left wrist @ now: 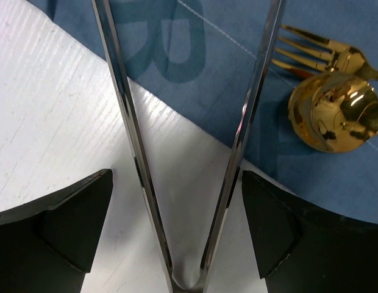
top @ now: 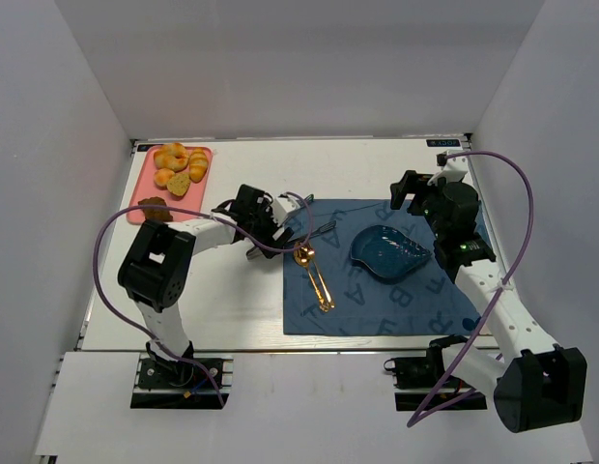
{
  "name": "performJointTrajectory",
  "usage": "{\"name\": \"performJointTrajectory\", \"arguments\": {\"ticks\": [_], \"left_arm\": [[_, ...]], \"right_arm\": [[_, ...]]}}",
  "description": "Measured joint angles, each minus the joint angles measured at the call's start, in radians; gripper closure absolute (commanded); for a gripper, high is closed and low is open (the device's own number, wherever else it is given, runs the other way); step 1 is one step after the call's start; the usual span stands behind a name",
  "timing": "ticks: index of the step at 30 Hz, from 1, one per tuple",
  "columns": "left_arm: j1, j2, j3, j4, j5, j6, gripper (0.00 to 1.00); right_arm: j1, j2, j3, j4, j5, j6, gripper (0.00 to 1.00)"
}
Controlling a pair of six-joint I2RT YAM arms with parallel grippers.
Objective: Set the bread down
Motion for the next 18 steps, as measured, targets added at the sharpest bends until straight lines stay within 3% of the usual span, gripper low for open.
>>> {"name": "performJointTrajectory", "arguments": {"ticks": [18], "left_arm": [[-0.008, 0.039, 0.017, 0.056, 0.029, -0.033, 0.15]], "right_arm": [[0.000, 0.010, 0.000, -0.007, 0.005, -0.006, 0.10]]}}
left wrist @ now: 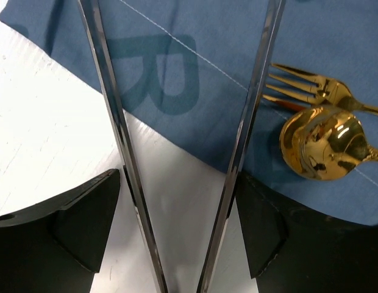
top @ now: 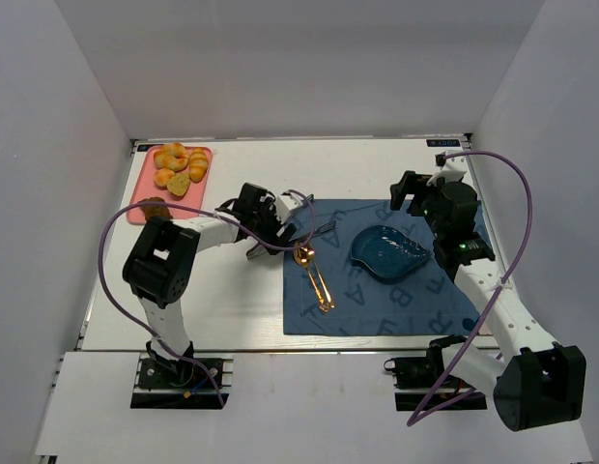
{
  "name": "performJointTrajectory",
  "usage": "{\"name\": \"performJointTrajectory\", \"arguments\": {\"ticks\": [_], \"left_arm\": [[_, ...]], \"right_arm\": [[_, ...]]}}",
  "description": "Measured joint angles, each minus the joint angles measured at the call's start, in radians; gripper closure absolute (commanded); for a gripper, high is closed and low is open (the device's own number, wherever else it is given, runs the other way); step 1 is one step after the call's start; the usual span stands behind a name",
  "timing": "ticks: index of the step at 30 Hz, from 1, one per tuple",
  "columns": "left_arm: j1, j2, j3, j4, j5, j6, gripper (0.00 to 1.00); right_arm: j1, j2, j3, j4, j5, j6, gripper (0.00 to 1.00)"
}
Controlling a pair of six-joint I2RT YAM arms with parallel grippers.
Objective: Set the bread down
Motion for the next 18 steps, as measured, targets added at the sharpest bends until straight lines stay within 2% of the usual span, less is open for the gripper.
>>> {"name": "performJointTrajectory", "arguments": {"ticks": [3, 7, 11, 18], "left_arm": [[0.000, 0.013, 0.014, 0.000, 0.008, -0.007, 0.17], [0.000, 0.016, 0.017, 0.000, 0.008, -0.010, 0.26], [0.000, 0.021, 0.025, -0.003, 0.007, -0.011, 0.42], [0.011, 0.008, 0.026, -0.019, -0.005, -0.035, 0.42]], "right_arm": [[0.000, 0.000, 0.000, 0.000, 0.000, 0.000, 0.10], [0.000, 0.000, 0.000, 0.000, 0.000, 0.000, 0.10], [0.000, 0.000, 0.000, 0.000, 0.000, 0.000, 0.10], [0.000, 0.000, 0.000, 0.000, 0.000, 0.000, 0.10]]}}
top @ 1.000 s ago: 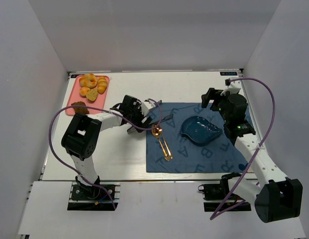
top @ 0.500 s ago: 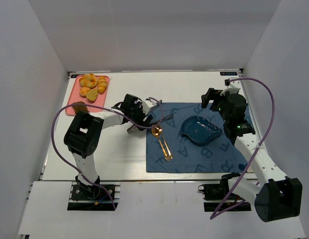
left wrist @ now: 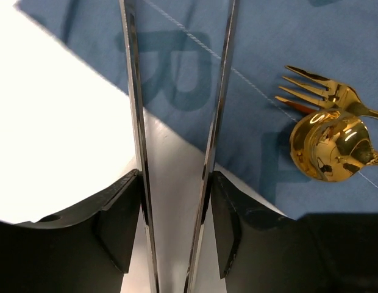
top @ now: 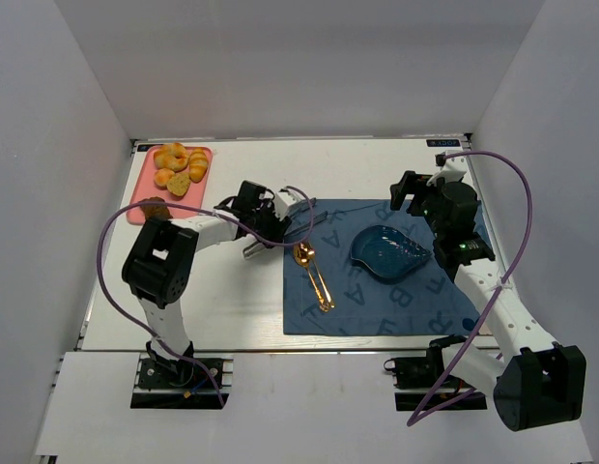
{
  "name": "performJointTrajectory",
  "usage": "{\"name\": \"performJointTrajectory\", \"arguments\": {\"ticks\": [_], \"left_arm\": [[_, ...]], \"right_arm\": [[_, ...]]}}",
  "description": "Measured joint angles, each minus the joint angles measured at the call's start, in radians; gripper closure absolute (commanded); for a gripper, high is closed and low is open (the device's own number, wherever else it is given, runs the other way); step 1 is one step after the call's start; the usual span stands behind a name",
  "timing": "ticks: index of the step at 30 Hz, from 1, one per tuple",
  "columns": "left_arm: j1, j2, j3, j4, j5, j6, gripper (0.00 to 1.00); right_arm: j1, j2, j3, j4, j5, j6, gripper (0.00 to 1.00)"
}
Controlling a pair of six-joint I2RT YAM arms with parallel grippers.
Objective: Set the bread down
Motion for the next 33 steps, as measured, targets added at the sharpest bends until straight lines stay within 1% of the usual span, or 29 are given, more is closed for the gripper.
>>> {"name": "performJointTrajectory", "arguments": {"ticks": [2, 6, 12, 16, 19, 23, 28, 29, 33], "left_arm": [[0.005, -0.021, 0.000, -0.008, -0.014, -0.019, 0.42], [0.026, -0.101, 0.010, -0.008, -0.051, -0.106, 0.42], [0.092, -0.229, 0.066, 0.010, -0.098, -0.247, 0.41], [0.133, -0.299, 0.074, 0.021, -0.116, -0.311, 0.41], [0.158, -0.341, 0.074, 0.014, -0.158, -0.355, 0.41], [0.197, -0.373, 0.075, -0.042, -0.253, -0.431, 0.41], [0.263, -0.375, 0.094, -0.168, -0.396, -0.544, 0.39], [0.278, -0.375, 0.097, -0.185, -0.424, -0.559, 0.38], [0.327, -0.387, 0.101, -0.242, -0.502, -0.587, 0.38]], "right_arm": [[0.000, 0.000, 0.000, 0.000, 0.000, 0.000, 0.10], [0.000, 0.000, 0.000, 0.000, -0.001, -0.001, 0.10], [0.000, 0.000, 0.000, 0.000, -0.002, -0.001, 0.10], [0.000, 0.000, 0.000, 0.000, -0.005, 0.000, 0.10], [0.000, 0.000, 0.000, 0.000, -0.009, 0.000, 0.10], [0.000, 0.001, 0.000, 0.000, -0.018, 0.000, 0.10], [0.000, 0.015, 0.000, 0.001, -0.037, 0.001, 0.10], [0.000, 0.020, 0.000, 0.001, -0.041, 0.001, 0.10], [0.000, 0.034, 0.000, 0.001, -0.057, 0.004, 0.10]]}}
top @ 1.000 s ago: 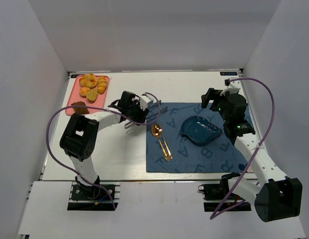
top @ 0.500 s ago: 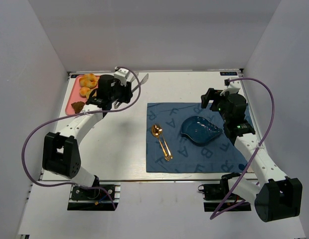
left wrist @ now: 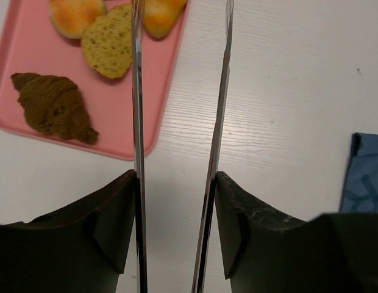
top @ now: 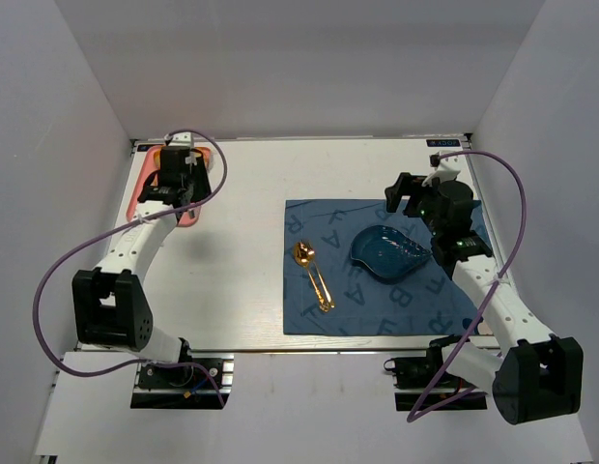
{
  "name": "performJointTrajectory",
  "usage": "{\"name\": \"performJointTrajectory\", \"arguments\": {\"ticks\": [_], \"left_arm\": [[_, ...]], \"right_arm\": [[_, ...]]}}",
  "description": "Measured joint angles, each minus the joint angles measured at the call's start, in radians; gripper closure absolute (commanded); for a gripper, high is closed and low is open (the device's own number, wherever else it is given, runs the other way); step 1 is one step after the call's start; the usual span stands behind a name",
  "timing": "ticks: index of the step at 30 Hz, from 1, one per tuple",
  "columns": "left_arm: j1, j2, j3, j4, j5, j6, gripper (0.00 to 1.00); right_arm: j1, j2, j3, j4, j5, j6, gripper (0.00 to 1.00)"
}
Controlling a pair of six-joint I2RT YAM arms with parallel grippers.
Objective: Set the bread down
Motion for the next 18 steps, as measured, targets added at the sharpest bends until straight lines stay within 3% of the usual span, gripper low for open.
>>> {"name": "performJointTrajectory", "arguments": {"ticks": [7, 18], "left_arm": [[0.060, 0.008, 0.019, -0.017, -0.012, 0.001, 0.38], [0.089, 0.212, 0.093, 0.028, 0.061, 0.026, 0.37]], "right_arm": [[0.000, 0.005, 0.000, 0.000, -0.016, 0.007, 0.10], [0.000, 0.013, 0.000, 0.000, -0.023, 0.007, 0.10]]}}
